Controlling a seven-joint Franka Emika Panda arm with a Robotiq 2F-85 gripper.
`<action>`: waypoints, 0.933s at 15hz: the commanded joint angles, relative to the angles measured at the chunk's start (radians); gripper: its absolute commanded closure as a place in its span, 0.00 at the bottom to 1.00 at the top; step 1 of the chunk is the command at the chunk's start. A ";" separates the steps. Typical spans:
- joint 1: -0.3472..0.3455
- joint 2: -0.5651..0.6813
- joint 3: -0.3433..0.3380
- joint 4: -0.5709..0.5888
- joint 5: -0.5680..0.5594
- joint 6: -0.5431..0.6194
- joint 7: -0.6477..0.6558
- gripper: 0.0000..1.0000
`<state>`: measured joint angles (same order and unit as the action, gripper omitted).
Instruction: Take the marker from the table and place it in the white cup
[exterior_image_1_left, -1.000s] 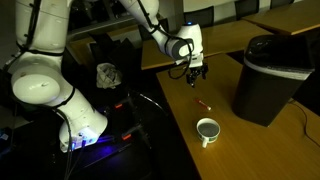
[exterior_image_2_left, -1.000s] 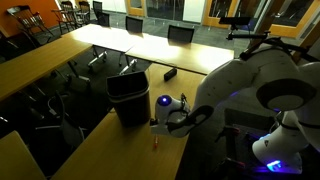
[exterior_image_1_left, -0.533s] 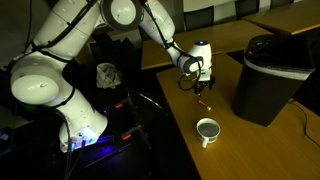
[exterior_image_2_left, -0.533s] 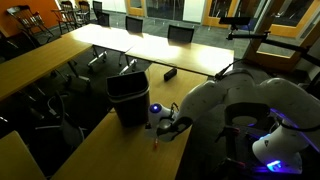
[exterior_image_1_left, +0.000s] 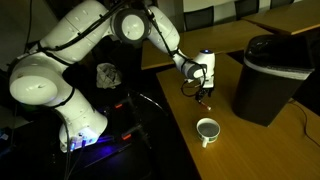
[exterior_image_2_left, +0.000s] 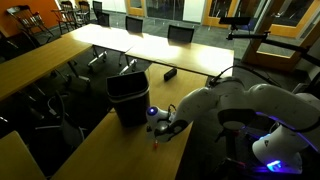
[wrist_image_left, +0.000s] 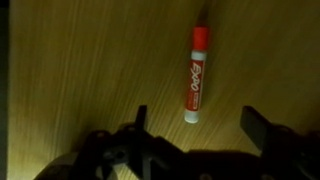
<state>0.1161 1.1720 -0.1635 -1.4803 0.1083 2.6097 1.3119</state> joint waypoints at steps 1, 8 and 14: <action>-0.004 0.062 0.011 0.073 0.031 -0.036 -0.033 0.00; 0.006 0.168 0.003 0.201 0.036 -0.052 -0.014 0.31; 0.002 0.213 0.002 0.265 0.035 -0.080 -0.007 0.76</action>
<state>0.1172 1.3561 -0.1530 -1.2732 0.1196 2.5778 1.3080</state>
